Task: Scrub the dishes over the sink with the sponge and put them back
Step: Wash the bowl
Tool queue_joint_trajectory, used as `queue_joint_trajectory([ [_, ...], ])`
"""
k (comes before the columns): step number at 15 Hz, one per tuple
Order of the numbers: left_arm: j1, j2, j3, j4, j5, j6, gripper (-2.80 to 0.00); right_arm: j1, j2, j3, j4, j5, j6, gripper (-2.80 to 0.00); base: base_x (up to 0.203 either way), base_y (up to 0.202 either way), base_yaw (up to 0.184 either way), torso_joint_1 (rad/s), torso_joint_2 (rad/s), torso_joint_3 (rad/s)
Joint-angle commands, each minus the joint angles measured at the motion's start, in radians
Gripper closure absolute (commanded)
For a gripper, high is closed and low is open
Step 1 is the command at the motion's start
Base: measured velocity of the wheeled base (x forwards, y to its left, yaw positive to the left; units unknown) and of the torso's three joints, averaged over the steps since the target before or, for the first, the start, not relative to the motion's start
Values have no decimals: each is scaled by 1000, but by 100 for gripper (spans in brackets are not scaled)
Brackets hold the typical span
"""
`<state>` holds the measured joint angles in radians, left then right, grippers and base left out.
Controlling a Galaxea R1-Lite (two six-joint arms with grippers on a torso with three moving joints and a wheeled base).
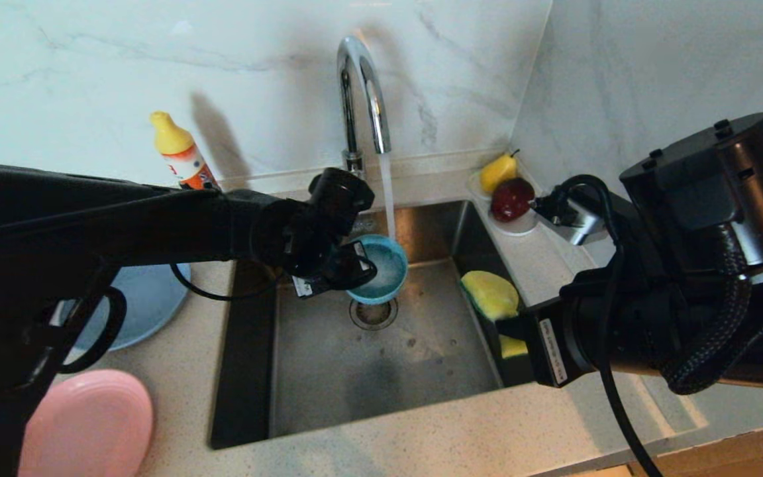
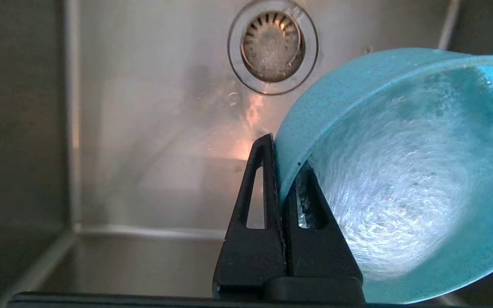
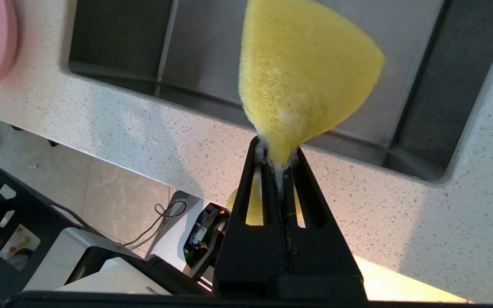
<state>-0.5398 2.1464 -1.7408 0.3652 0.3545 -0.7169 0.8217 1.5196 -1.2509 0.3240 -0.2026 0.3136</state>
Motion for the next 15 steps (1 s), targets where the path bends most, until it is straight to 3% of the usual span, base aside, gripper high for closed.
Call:
queue_joint_trajectory([
  [1, 8, -108, 48, 1, 16, 14, 0, 1, 0, -4, 2, -1, 1, 0, 0, 0, 0, 0, 0, 0],
  [3, 26, -179, 93, -27, 67, 48, 0, 1, 8, -1, 0, -1, 1, 0, 0, 0, 0, 0, 0, 0],
  [5, 45, -248, 181, -127, 100, 95, 0, 0, 10, 4, -2, -1, 1, 0, 0, 0, 0, 0, 0, 0],
  [7, 60, -320, 324, -298, 107, 189, 0, 1, 16, 2, -3, -1, 1, 0, 0, 0, 0, 0, 0, 0],
  [11, 78, -414, 569, -761, 109, 440, 0, 1, 22, 5, 0, -1, 1, 0, 0, 0, 0, 0, 0, 0],
  [15, 90, -460, 623, -946, 93, 542, 0, 1, 25, 5, 1, 2, 1, 0, 0, 0, 0, 0, 0, 0],
])
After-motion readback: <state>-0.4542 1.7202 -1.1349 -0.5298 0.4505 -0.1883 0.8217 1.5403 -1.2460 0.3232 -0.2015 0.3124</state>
